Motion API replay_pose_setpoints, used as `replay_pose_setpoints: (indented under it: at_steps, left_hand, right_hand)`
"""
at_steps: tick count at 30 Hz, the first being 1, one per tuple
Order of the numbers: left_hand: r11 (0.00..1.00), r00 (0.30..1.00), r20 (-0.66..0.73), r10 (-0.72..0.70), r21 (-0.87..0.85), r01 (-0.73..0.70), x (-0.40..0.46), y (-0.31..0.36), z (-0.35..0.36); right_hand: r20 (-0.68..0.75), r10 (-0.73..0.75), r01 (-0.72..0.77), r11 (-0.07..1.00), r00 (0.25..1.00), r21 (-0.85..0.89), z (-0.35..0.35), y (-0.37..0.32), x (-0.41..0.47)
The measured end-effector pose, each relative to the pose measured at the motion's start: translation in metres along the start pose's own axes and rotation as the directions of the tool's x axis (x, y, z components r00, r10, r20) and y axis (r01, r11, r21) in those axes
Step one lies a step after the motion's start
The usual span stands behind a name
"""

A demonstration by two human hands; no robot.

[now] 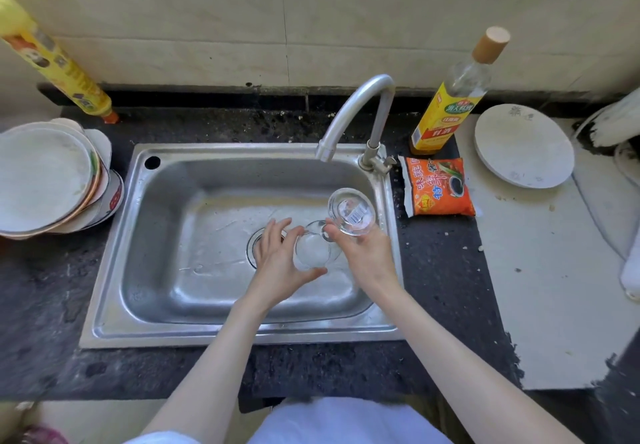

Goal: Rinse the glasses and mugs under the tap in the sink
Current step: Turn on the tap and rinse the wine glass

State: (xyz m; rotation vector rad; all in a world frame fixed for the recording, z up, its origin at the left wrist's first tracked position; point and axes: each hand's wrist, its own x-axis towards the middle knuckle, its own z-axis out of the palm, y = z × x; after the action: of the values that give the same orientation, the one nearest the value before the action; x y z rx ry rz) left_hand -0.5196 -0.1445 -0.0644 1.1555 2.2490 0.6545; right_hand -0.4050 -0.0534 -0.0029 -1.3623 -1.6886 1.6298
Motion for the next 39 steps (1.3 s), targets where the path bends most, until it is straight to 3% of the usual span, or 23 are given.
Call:
replay_pose_setpoints:
  at_steps: [3, 6, 9, 12, 15, 19, 22, 28, 33, 39]
  left_hand:
    - [0.999, 0.995, -0.081, 0.052, -0.001, -0.052, -0.005, 0.018, -0.014]
    - [0.994, 0.985, -0.138, 0.107, 0.051, -0.101, -0.010, 0.035, -0.024]
    - [0.990, 0.994, 0.010, 0.105, 0.099, -0.105, -0.015, 0.047, -0.030]
    - [0.962, 0.976, 0.096, 0.198, 0.170, -0.212, -0.025, 0.062, -0.040]
    - [0.870, 0.924, 0.113, 0.366, 0.311, -0.383, -0.030, 0.087, -0.049]
    - [0.714, 0.818, 0.204, 0.538, 0.406, -0.571, -0.038, 0.131, -0.052]
    - [0.600, 0.711, 0.326, 0.623, 0.384, -0.702, -0.056, 0.157, -0.047]
    - [0.404, 0.490, 0.524, 0.697, 0.277, -0.872, -0.117, 0.204, -0.007]
    - [0.203, 0.193, 0.627, 0.754, 0.057, -0.977, -0.202, 0.264, 0.049]
    - [-0.039, -0.124, 0.630, 0.767, -0.146, -0.988, -0.339, 0.326, 0.114]
  right_hand:
    - [-0.024, -0.084, 0.086, 0.991, 0.996, 0.098, -0.011, -0.019, -0.006]
    - [-0.014, -0.184, 0.185, 0.982, 0.983, 0.045, -0.022, -0.035, -0.009]
    - [-0.023, -0.215, 0.213, 0.975, 0.976, -0.062, -0.042, -0.042, -0.013]
    - [-0.111, -0.269, 0.248, 0.954, 0.957, -0.169, -0.074, -0.045, -0.030]
    - [-0.235, -0.328, 0.269, 0.930, 0.915, -0.250, -0.112, -0.045, -0.056]
    - [-0.426, -0.293, 0.170, 0.938, 0.856, -0.303, -0.159, -0.032, -0.105]
    - [-0.584, -0.243, 0.112, 0.961, 0.774, -0.252, -0.184, -0.020, -0.160]
    - [-0.831, -0.142, 0.001, 0.986, 0.539, -0.168, -0.219, 0.019, -0.307]
    - [-0.955, -0.151, -0.096, 0.979, 0.256, -0.180, -0.233, 0.040, -0.448]
    - [-0.996, -0.078, -0.159, 0.985, -0.043, -0.070, -0.235, 0.079, -0.610]
